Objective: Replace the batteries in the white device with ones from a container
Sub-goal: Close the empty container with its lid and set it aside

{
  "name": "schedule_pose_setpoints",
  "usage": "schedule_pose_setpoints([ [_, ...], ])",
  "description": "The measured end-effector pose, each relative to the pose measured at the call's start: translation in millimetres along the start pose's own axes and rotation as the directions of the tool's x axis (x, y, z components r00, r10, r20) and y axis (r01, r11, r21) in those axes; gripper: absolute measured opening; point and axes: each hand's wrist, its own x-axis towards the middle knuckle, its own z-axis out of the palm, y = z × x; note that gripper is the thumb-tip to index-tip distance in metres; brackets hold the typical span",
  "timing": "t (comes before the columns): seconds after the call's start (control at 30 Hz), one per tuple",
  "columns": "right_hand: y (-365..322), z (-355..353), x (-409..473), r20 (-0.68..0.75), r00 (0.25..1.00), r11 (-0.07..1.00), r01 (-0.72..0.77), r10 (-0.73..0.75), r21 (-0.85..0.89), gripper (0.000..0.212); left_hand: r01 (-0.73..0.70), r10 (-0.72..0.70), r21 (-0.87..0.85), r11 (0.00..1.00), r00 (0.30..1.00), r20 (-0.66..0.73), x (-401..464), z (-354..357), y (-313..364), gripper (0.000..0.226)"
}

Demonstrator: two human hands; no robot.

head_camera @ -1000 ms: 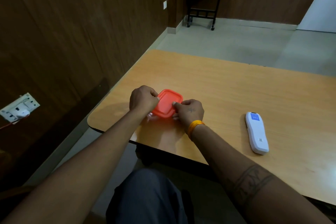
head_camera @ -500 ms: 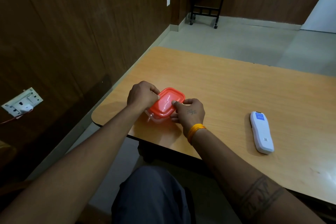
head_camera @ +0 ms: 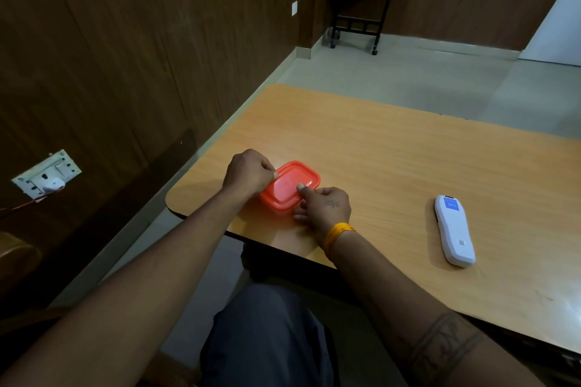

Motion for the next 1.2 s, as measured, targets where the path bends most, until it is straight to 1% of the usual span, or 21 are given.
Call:
schedule_pose_setpoints([
  [0.07, 0.3, -1.3, -0.5, 0.002, 1.0, 0.999, -0.016, 0.016, -0.036, 0.037, 0.018, -0.018, 0.022, 1.0, 0.999, 0.03, -2.8, 0.6, 1.4, 0.016],
  [0.1, 0.7, -2.6, -0.9, -0.006, 1.0, 0.998, -0.002, 0.002, -0.059, 0.035, 0.023, -0.023, 0.002, 1.0, 0.999, 0.042, -3.9, 1.1, 1.7, 0.016],
  [0.17, 1.5, -4.8, 0.8, -0.021, 0.995, 0.988, 0.093, -0.097, -0.119, 0.034, 0.043, -0.037, -0.102, 0.994, 0.997, 0.063, -8.4, 2.6, 2.3, 0.021],
  [0.23, 0.1, -7.6, -0.1, 0.026, 0.982, 0.967, 0.186, -0.185, -0.173, 0.037, 0.067, -0.053, -0.212, 0.975, 0.996, 0.07, -17.3, 4.8, 3.3, 0.035],
  [0.27, -1.2, -9.1, -2.1, 0.073, 0.978, 0.964, 0.207, -0.197, -0.166, 0.037, 0.079, -0.064, -0.249, 0.965, 0.996, 0.068, -22.2, 6.5, 3.7, 0.046],
  [0.33, -3.1, -14.0, -6.2, 0.131, 0.972, 0.966, 0.213, -0.195, -0.143, 0.039, 0.12, -0.11, -0.266, 0.957, 0.993, 0.051, -33.3, 9.7, 5.4, 0.067],
  [0.4, -3.2, -19.9, -8.5, 0.127, 0.97, 0.963, 0.227, -0.209, -0.148, 0.039, 0.123, -0.122, -0.258, 0.958, 0.992, 0.02, -45.1, 13.9, 7.5, 0.075],
  [0.47, -1.9, -22.7, -11.3, 0.087, 0.974, 0.958, 0.222, -0.209, -0.181, 0.045, 0.08, -0.085, -0.269, 0.96, 0.996, -0.005, -59.1, 19.7, 11.8, 0.072],
  [0.53, -3.8, -22.3, -16.1, 0.031, 0.979, 0.963, 0.204, -0.202, -0.179, 0.07, 0.051, -0.058, -0.297, 0.953, 0.998, -0.013, -72.4, 27.4, 16.8, 0.071],
  [0.57, -4.9, -22.4, -18.0, 0.015, 0.975, 0.958, 0.222, -0.223, -0.182, 0.081, 0.052, -0.057, -0.325, 0.944, 0.998, -0.008, -76.9, 31.5, 18.4, 0.072],
  [0.6, -3.8, -22.7, -17.6, 0.008, 0.964, 0.945, 0.264, -0.267, -0.192, 0.084, 0.063, -0.067, -0.355, 0.933, 0.998, 0.001, -80.3, 34.4, 19.6, 0.073],
  [0.67, -2.0, -26.2, -21.3, 0.008, 0.938, 0.918, 0.341, -0.346, -0.201, 0.078, 0.081, -0.082, -0.397, 0.914, 0.997, 0.013, -84.6, 37.6, 21.0, 0.072],
  [0.83, 6.1, -33.9, -18.6, 0.017, 0.932, 0.906, 0.357, -0.363, -0.226, 0.074, 0.116, -0.106, -0.44, 0.89, 0.993, 0.049, -90.8, 38.3, 21.0, 0.072],
  [0.93, 4.4, -39.1, -21.2, 0.067, 0.917, 0.871, 0.395, -0.393, -0.292, 0.068, 0.139, -0.116, -0.428, 0.893, 0.99, 0.079, -88.5, 30.5, 24.8, 0.076],
  [1.03, 6.8, -39.4, -24.2, 0.126, 0.925, 0.856, 0.379, -0.358, -0.351, 0.067, 0.137, -0.125, -0.397, 0.907, 0.99, 0.058, -84.9, 26.0, 24.3, 0.078],
  [1.13, 8.0, -36.0, -24.7, 0.144, 0.951, 0.899, 0.306, -0.273, -0.315, 0.081, 0.107, -0.096, -0.346, 0.932, 0.994, 0.048, -85.5, 25.9, 21.8, 0.082],
  [1.2, 8.5, -33.6, -24.9, 0.141, 0.948, 0.905, 0.315, -0.285, -0.285, 0.079, 0.121, -0.103, -0.356, 0.927, 0.992, 0.068, -86.7, 24.3, 20.9, 0.081],
])
